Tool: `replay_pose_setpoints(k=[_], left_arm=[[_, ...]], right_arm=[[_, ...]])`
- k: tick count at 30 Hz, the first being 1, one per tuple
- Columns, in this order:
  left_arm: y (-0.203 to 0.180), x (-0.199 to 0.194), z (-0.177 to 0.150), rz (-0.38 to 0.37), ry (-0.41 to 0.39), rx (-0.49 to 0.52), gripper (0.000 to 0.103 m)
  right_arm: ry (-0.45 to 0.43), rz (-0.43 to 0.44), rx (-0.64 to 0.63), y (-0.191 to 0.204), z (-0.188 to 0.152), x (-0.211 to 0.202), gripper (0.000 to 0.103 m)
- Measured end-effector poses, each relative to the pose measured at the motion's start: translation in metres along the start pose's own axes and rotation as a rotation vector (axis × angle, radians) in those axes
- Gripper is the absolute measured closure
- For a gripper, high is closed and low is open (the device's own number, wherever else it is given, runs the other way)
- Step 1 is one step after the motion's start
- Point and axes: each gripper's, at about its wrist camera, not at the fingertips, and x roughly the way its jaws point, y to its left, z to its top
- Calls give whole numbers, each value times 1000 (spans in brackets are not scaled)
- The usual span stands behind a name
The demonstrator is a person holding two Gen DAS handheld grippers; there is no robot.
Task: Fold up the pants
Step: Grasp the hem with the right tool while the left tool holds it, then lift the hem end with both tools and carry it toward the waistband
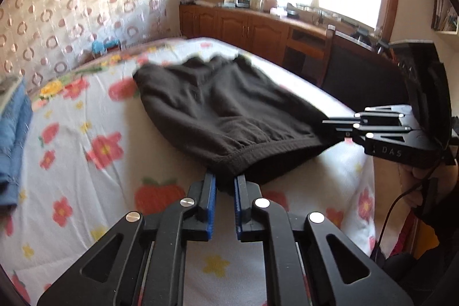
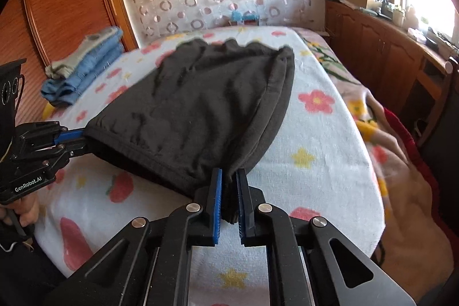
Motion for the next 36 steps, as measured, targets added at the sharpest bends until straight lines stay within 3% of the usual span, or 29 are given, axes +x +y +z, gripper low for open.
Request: replay_pose_setpoints(k=[12,21,25,31,36], left_arm=[[12,-84,63,33,-216,27,95],[35,-139,106,124,-345,42,95],[65,-125,108,162,-330,14,95],[125,-92,132,225,-322,-44,95],[152,-103,178,295,-416,-51,95]], right_arm=[[-205,28,-89,20,61,-80,95],[-330,87,-178,47,107,-131,95],[-319,119,-208,55,130,-117,95],[-267,130,-246,45,183,-49,96],[-363,100,-256,50,247,-31,96]])
